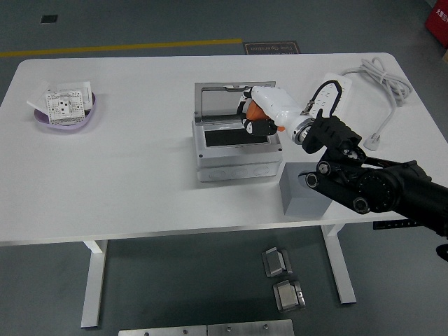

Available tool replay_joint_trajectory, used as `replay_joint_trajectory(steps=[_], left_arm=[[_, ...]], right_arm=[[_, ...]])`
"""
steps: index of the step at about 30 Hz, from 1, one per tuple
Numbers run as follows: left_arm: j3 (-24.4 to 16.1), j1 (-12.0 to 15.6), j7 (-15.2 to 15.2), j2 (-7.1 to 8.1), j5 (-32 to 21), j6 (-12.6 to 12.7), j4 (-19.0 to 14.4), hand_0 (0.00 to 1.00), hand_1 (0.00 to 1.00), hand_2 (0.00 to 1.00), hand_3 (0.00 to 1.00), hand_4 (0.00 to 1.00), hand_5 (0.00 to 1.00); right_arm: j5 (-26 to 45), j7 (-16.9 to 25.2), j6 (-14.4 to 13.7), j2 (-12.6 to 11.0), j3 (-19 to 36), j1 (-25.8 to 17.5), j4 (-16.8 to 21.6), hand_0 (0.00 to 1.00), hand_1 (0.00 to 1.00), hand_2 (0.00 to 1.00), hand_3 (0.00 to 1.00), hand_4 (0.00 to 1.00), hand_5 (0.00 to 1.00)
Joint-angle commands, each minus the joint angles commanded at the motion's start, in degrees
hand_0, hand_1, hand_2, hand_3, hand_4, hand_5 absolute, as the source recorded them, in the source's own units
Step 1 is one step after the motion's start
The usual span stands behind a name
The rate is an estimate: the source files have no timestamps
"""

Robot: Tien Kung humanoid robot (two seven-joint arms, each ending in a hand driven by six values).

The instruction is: Pick up the cylinder from the cube,place it in the box,flap close box

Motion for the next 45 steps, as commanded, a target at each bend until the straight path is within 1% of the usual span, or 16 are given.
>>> replay_joint_trajectory(steps=[7,14,17,21,25,32,37,38,43,44,45], left_arm=[[0.5,-0.3,0.0,0.04,0.0,0.0,0.0,0.617,0.642,0.607,0.637,0.706,0.284],[1.5,-0.6,0.0,0.1,-0.3,0.0,0.0,0.617,0.642,0.607,0.637,0.705,0.284],[1.9,-0.9,0.0,0.09,-0.4,0.0,0.0,0.617,0.642,0.607,0.637,0.705,0.284],[2.5,-1.2,0.0,-0.01,-0.6,0.0,0.0,0.617,0.642,0.607,0.636,0.705,0.284],[2.7,-1.4,0.0,-0.1,-0.5,0.0,0.0,0.617,0.642,0.607,0.636,0.705,0.284],[2.7,-1.7,0.0,-0.23,-0.3,0.0,0.0,0.617,0.642,0.607,0.636,0.704,0.285],[2.1,-1.9,0.0,-0.4,0.5,-0.1,-0.1,0.617,0.642,0.607,0.636,0.704,0.285],[2.0,-1.9,0.0,-0.42,0.6,-0.1,-0.2,0.617,0.642,0.607,0.636,0.704,0.285],[1.9,-2.1,0.0,-0.5,0.8,-0.1,-0.2,0.617,0.642,0.607,0.636,0.704,0.285],[1.9,-2.1,0.0,-0.52,0.9,-0.1,-0.2,0.617,0.642,0.606,0.635,0.704,0.286],[1.8,-2.2,0.0,-0.55,1.1,-0.1,-0.2,0.617,0.642,0.606,0.635,0.704,0.286]], right_arm=[[4.8,1.9,0.0,3.1,-7.0,3.1,-2.6,0.112,0.167,0.241,0.241,0.002,0.002],[9.0,3.4,0.5,5.5,-12.2,6.4,-6.2,0.116,0.173,0.244,0.242,0.002,0.002],[8.7,3.7,2.8,6.9,-11.3,7.4,-8.6,0.116,0.173,0.244,0.242,0.002,0.002],[6.2,3.3,6.2,9.0,-9.4,8.5,-11.1,0.118,0.175,0.246,0.242,0.002,0.002],[4.8,3.3,7.6,9.9,-8.7,9.1,-11.9,0.118,0.175,0.246,0.242,0.002,0.002],[3.8,4.1,9.9,10.0,-8.3,8.9,-12.5,0.126,0.182,0.256,0.264,0.002,0.002],[3.0,5.3,10.8,9.7,-6.9,8.6,-13.1,0.126,0.182,0.256,0.264,0.002,0.002],[2.5,5.4,11.1,9.8,-6.5,8.6,-13.1,0.196,0.203,0.284,0.294,0.002,0.002],[0.9,6.4,12.4,10.1,-5.0,8.3,-13.3,0.196,0.203,0.284,0.294,0.002,0.002],[0.8,6.6,12.5,10.1,-4.9,8.3,-13.4,0.319,0.284,0.406,0.52,0.007,0.022],[0.6,6.9,12.7,10.1,-4.8,8.2,-13.4,0.319,0.284,0.406,0.52,0.007,0.022]])
